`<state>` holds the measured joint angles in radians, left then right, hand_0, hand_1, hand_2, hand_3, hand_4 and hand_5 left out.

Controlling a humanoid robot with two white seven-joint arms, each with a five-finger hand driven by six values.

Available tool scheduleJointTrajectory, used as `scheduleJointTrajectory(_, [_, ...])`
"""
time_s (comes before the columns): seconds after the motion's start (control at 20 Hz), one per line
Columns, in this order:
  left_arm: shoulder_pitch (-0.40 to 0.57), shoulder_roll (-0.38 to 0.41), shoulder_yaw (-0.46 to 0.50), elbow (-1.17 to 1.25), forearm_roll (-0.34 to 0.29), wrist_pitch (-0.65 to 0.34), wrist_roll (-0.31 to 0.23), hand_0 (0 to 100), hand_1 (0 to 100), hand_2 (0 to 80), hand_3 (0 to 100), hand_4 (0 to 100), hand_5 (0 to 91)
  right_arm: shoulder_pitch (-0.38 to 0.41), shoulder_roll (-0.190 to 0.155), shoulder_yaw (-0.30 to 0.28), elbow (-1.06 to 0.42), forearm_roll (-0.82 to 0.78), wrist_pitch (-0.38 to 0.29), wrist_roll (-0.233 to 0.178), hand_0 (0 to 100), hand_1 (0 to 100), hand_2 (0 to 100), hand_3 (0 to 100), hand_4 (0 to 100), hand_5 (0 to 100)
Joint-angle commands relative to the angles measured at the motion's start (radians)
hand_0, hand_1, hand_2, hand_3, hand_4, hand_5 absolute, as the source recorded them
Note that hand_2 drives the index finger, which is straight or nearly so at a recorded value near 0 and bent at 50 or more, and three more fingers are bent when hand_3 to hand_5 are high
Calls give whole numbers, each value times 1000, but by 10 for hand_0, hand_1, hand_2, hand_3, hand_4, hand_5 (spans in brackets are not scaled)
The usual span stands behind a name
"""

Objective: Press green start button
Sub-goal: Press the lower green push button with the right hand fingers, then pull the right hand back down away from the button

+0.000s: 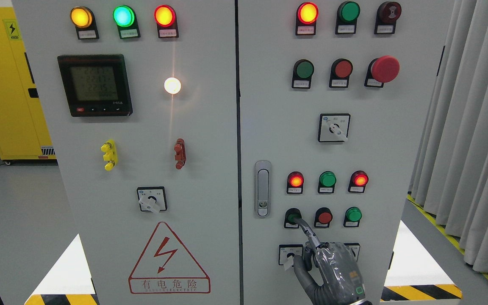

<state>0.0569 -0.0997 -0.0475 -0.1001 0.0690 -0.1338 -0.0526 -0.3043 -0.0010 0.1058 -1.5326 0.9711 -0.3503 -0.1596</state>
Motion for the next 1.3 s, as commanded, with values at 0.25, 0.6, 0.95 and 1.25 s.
scheduleJointTrajectory(0.25, [0, 0, 0, 0, 0, 0, 0, 120, 556, 0, 0, 0, 0, -7, -31, 3, 26, -3, 10, 0, 799, 916, 0, 908, 992, 1000])
scheduleJointTrajectory(0.6, [0, 0, 0, 0, 0, 0, 0, 120, 556, 0, 0, 0, 0, 23, -28, 3, -6, -9, -1, -17, 808, 917, 0, 908, 992, 1000])
scheduleJointTrajectory(0.95, [0, 0, 0, 0, 0, 0, 0, 120, 556, 0, 0, 0, 0, 46, -28, 8, -72, -110, -3, -34, 848, 916, 0, 901, 985, 1000])
scheduleJointTrajectory(1.25, [0, 0, 0, -1, 0, 0, 0, 120, 556, 0, 0, 0, 0, 89, -31, 20, -164, -288, -22, -18, 964, 935, 9, 802, 883, 888])
